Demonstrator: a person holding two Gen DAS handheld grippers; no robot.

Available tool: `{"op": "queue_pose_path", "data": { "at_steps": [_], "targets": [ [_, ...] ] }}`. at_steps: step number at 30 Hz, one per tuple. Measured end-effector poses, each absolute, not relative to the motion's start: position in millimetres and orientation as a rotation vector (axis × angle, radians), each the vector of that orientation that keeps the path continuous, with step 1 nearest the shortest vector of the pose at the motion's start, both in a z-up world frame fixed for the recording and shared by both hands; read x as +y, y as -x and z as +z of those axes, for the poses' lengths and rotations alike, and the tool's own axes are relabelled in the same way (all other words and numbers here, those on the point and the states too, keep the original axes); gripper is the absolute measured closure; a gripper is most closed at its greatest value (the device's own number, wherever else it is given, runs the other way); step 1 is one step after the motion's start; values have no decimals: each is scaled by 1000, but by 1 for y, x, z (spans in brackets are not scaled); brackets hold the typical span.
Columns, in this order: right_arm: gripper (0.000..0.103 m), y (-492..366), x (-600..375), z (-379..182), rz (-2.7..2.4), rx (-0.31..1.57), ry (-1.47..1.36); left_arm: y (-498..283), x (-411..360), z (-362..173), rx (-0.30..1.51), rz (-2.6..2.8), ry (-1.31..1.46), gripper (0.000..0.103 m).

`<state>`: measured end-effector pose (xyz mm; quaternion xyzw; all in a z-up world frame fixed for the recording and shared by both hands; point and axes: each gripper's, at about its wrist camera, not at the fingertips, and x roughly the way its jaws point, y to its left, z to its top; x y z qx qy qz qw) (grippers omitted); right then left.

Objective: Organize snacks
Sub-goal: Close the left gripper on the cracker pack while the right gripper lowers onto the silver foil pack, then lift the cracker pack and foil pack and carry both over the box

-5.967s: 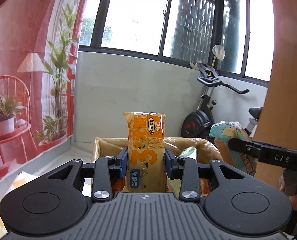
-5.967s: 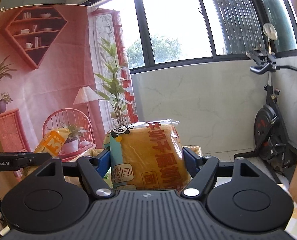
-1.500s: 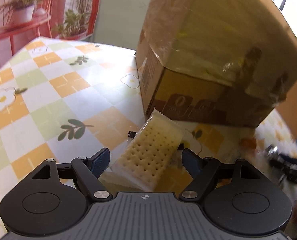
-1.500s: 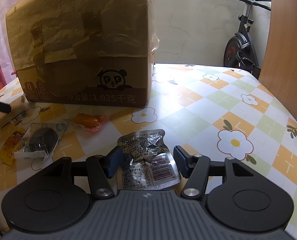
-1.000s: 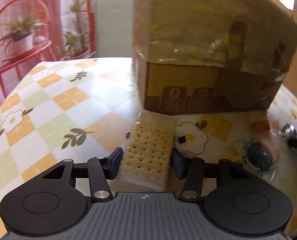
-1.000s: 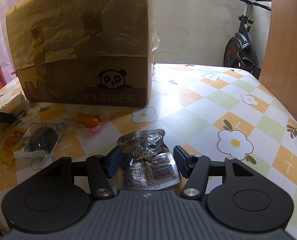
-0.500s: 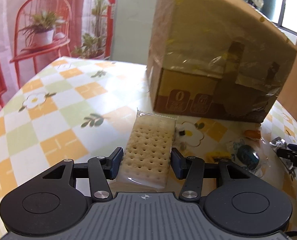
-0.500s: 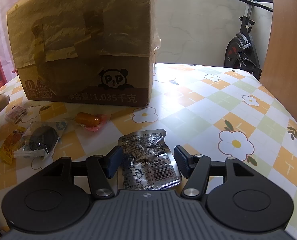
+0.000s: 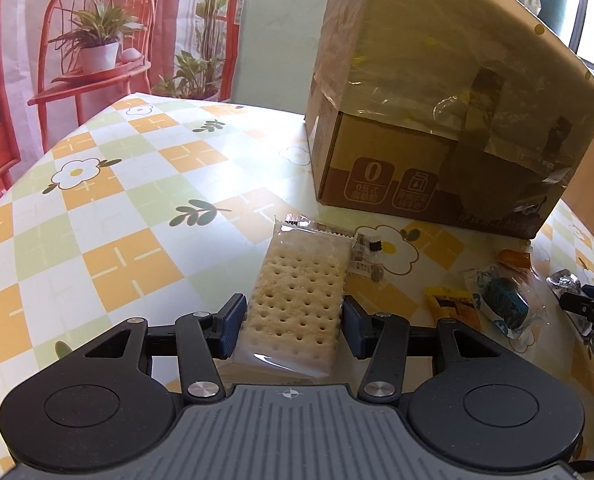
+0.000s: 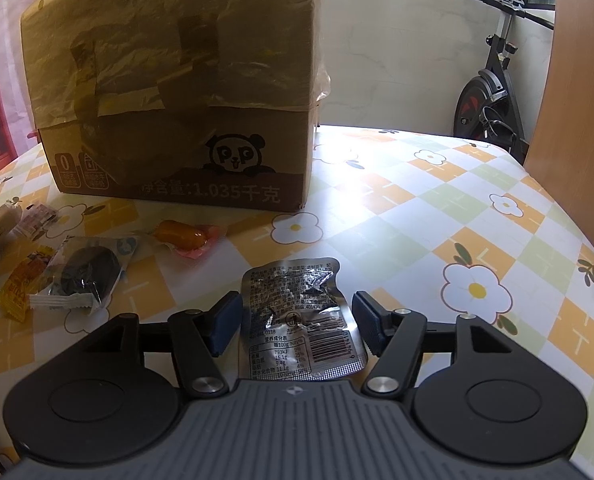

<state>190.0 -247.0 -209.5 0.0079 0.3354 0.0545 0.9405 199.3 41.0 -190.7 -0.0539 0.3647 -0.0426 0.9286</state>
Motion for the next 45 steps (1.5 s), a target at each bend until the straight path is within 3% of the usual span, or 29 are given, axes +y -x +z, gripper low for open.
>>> {"op": "queue_pose_path", "data": {
  "at_steps": [8, 16, 27, 45],
  "targets": [
    [40, -190, -246, -209, 108, 687, -11, -196, 41, -190, 750, -104, 127, 49],
    [56, -183, -245, -204, 112, 677, -9, -189, 33, -177, 703, -140, 119, 49],
    [57, -168, -251, -190, 96, 634, -69, -185, 32, -162, 664, -153, 140, 49],
    [57, -166, -254, -64, 148, 304, -134, -208, 4, -53, 388, -268, 99, 49]
  ]
}}
